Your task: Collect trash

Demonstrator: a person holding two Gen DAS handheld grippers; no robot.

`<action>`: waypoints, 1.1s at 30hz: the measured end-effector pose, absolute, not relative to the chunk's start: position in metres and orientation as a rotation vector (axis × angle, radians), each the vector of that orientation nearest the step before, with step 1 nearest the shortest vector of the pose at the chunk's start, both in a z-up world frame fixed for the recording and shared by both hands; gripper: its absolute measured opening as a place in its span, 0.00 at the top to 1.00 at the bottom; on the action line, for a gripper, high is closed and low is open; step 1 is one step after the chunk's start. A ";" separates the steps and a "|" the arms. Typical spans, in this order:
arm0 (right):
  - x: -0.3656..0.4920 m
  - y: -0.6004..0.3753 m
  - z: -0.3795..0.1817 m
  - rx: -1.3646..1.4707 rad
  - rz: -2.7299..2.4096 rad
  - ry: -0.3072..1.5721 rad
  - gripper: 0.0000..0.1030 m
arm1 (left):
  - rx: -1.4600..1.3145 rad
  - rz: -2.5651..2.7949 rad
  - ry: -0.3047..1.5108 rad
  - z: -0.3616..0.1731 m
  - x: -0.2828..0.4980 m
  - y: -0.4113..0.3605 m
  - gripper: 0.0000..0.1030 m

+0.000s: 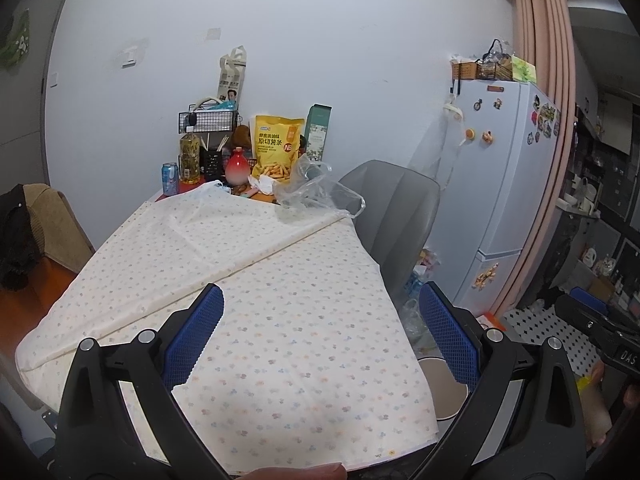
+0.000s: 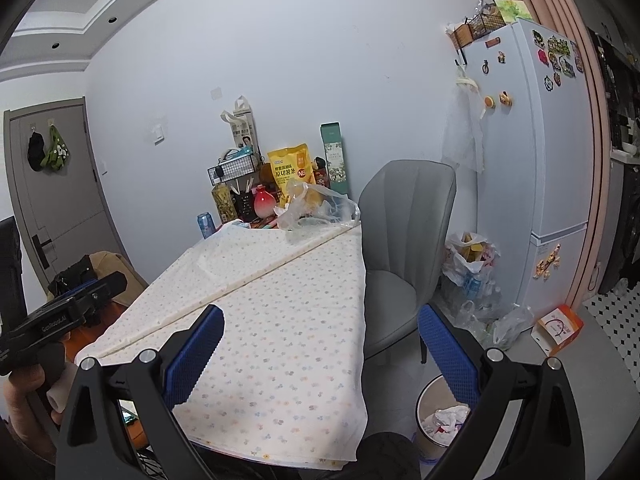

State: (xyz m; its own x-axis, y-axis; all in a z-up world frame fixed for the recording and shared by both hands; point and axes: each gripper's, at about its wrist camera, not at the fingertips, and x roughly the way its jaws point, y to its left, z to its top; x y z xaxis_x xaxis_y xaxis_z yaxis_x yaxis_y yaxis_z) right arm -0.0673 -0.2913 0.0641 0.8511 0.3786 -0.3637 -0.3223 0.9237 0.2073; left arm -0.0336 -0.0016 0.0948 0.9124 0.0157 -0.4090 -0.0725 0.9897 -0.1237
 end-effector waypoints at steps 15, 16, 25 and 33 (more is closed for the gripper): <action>-0.061 -0.284 0.058 0.140 0.359 0.435 0.08 | -0.161 0.053 0.420 0.093 -0.036 0.007 0.06; -0.061 -0.284 0.058 0.139 0.359 0.436 0.08 | -0.161 0.053 0.421 0.093 -0.036 0.007 0.06; -0.059 -0.286 0.056 0.140 0.360 0.440 0.08 | -0.157 0.050 0.424 0.092 -0.036 0.007 0.06; -0.058 -0.285 0.050 0.148 0.351 0.451 0.08 | -0.152 0.046 0.429 0.090 -0.034 0.004 0.06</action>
State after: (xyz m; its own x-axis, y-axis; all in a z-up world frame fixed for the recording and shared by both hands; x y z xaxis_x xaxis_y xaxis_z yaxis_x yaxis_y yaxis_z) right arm -0.0582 -0.2850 0.0496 0.8413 0.3634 -0.4003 -0.2984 0.9295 0.2167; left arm -0.0341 0.0039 0.0901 0.9085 0.0122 -0.4177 -0.0761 0.9877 -0.1367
